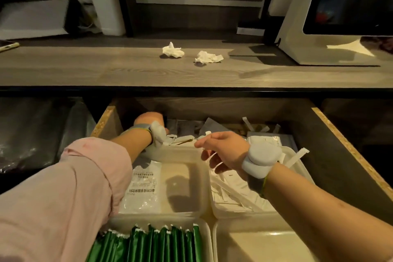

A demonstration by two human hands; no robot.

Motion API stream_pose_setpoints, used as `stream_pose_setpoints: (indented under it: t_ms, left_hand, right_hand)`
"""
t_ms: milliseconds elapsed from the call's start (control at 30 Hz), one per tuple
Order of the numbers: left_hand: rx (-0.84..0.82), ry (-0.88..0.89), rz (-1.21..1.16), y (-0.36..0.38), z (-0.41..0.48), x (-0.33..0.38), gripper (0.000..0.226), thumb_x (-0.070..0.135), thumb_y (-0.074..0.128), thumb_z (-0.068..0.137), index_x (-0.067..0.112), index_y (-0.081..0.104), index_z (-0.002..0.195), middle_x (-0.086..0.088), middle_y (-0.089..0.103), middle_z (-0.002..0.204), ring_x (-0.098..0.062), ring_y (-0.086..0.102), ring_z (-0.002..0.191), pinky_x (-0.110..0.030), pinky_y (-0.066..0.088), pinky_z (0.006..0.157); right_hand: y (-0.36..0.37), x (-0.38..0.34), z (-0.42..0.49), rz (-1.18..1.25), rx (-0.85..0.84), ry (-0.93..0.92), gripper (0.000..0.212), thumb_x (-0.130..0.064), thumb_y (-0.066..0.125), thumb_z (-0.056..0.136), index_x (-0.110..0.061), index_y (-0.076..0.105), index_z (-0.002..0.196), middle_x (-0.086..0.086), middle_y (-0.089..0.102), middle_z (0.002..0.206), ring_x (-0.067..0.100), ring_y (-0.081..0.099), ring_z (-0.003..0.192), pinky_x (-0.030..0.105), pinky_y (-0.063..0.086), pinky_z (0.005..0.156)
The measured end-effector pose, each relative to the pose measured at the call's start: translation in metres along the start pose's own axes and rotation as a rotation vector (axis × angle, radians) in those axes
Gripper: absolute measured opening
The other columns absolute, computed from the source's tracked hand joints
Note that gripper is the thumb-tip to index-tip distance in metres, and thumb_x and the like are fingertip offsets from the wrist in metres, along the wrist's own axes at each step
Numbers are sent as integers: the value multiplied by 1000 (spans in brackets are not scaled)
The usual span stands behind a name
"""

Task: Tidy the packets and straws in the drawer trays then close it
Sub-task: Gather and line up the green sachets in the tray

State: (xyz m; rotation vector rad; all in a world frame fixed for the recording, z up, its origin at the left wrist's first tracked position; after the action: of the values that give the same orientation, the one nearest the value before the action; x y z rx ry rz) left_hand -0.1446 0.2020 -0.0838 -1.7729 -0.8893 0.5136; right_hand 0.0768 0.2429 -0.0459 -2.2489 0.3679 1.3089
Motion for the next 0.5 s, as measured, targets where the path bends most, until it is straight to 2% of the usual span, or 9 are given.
stream_pose_setpoints:
  t_ms: [67, 133, 300, 367, 433, 500]
  left_hand:
    - [17, 26, 52, 1, -1, 2, 27, 17, 64, 82, 3, 70, 104, -15, 68, 100, -28, 63, 85, -32, 49, 71]
    - [65, 38, 39, 3, -4, -2, 23, 9, 57, 85, 4, 69, 104, -15, 67, 105, -30, 64, 92, -32, 49, 73]
    - [110, 94, -171, 13, -6, -15, 17, 14, 64, 77, 9, 76, 87, -13, 73, 93, -25, 65, 78, -33, 55, 71]
    - [128, 101, -270, 16, -12, -18, 20, 17, 65, 80, 9, 75, 96, -13, 73, 98, -28, 67, 88, -34, 55, 77]
    - [133, 95, -294, 20, -18, -23, 32, 24, 64, 85, 10, 68, 114, -13, 68, 113, -30, 64, 102, -34, 52, 85]
    - [133, 86, -291, 21, -16, -24, 37, 28, 64, 85, 10, 66, 117, -12, 68, 116, -29, 64, 102, -31, 50, 80]
  right_hand:
    - [-1, -1, 0, -7, 41, 7, 24, -27, 55, 93, -11, 71, 104, 2, 61, 71, 13, 52, 56, 25, 48, 54]
    - [3, -1, -3, -12, 52, 30, 26, -26, 55, 94, -8, 69, 108, 1, 59, 71, 13, 51, 55, 25, 47, 55]
    - [5, 3, -15, 9, 141, 50, 27, -25, 55, 94, -6, 68, 110, 2, 58, 71, 13, 50, 57, 27, 46, 58]
    - [5, 9, -21, -38, 189, 18, 25, -28, 56, 94, -11, 70, 104, 1, 61, 71, 12, 53, 56, 26, 48, 57]
    - [7, 16, -27, -114, 208, -21, 22, -29, 55, 94, -15, 71, 98, -1, 63, 71, 11, 54, 56, 24, 48, 55]
    - [8, 15, -31, -131, 221, -57, 22, -28, 53, 95, -16, 71, 97, -1, 64, 73, 11, 55, 59, 25, 50, 57]
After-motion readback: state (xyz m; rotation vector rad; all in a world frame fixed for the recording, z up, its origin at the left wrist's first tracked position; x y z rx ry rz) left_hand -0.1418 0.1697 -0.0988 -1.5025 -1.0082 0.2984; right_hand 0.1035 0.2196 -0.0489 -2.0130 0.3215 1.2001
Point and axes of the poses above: each hand's wrist, its own z-axis towards the middle knuckle, its own y-axis out of the palm, x = y × z, the point moved 8 cm from there along z, towards the middle knuckle
